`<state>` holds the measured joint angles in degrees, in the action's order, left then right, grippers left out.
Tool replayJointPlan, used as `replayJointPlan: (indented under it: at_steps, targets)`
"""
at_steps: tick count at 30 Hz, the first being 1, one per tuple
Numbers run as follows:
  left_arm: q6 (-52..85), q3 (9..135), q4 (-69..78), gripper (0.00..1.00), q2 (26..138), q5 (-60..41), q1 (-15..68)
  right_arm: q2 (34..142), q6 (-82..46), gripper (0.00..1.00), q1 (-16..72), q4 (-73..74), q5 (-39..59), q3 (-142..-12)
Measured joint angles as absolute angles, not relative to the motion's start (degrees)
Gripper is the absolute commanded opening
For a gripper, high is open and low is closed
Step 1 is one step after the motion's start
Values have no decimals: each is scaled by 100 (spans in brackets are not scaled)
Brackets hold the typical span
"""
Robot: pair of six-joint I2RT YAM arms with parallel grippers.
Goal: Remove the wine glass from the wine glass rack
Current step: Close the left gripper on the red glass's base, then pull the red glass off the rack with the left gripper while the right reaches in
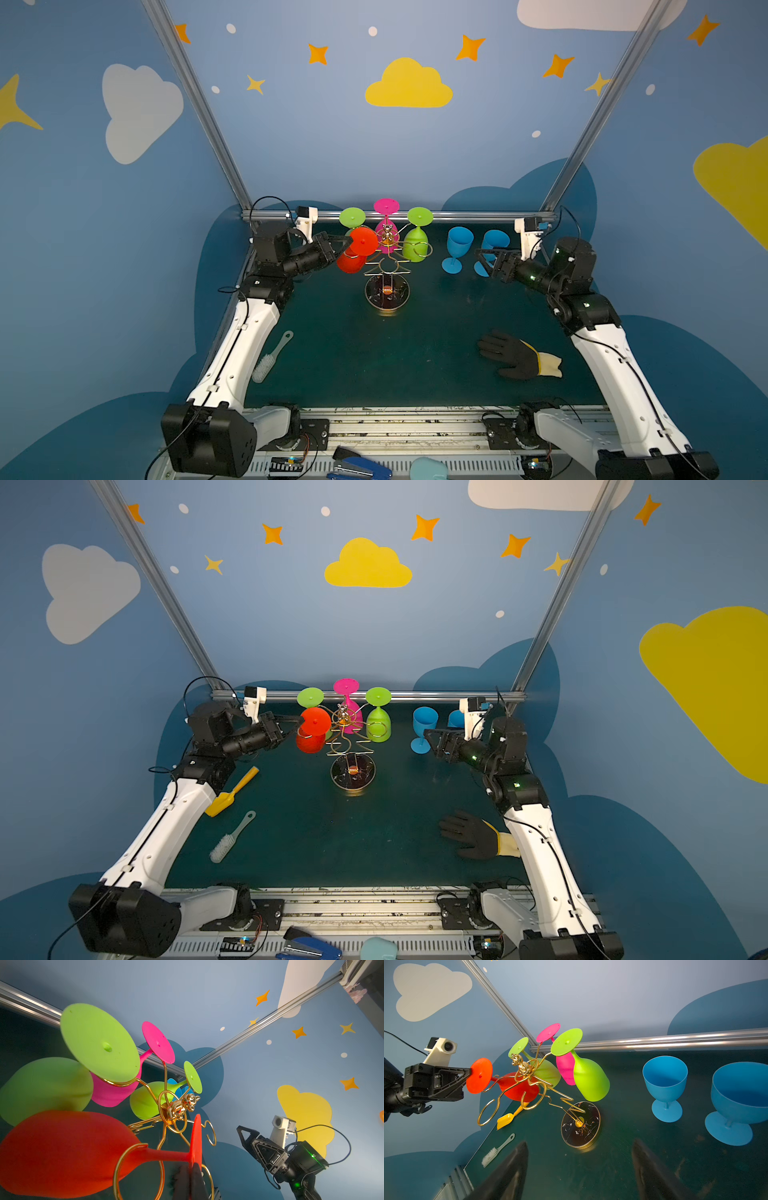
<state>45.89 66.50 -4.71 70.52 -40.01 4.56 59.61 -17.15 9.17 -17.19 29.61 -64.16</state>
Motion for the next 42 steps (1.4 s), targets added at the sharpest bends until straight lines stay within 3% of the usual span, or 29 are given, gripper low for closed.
replayJointPlan:
  at_steps: [42]
  targets:
    - [4403, 6845, -508, 3, 7183, -3155, 493, 5771, -1645, 78, 915, -1804, 2853, -6364]
